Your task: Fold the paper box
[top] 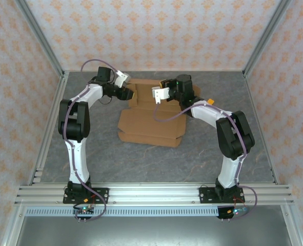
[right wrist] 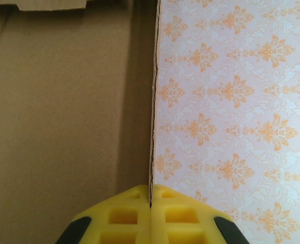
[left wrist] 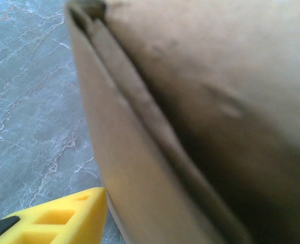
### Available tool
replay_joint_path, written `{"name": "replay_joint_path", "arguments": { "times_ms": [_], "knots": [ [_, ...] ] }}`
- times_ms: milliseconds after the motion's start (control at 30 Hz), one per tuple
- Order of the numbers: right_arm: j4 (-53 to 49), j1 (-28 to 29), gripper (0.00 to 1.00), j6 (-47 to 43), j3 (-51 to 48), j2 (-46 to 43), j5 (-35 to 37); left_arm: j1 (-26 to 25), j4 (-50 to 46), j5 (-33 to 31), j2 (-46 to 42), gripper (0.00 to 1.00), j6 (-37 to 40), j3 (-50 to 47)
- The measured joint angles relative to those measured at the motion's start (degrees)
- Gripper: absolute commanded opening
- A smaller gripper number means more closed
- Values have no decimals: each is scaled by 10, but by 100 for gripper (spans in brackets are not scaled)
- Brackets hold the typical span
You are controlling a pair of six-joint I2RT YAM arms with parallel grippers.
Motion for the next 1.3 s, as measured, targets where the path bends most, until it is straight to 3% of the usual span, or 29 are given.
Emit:
{"name": "replay_joint_path", "arguments": {
  "times_ms": [433, 700, 933, 1300],
  "knots": [
    [-9, 0, 0, 12, 4, 2, 2, -20, 129, -94, -34, 37, -90, -81],
    [-9, 0, 0, 22, 4, 2, 2, -33, 172, -156, -46, 36, -121, -103],
    [-21, 0, 0, 34, 10, 2, 5, -56, 179, -245, -52, 28, -132, -104],
    [-54, 0, 0, 49, 23, 2, 9, -98, 215, -393, -63, 27, -194, -129]
  ]
}}
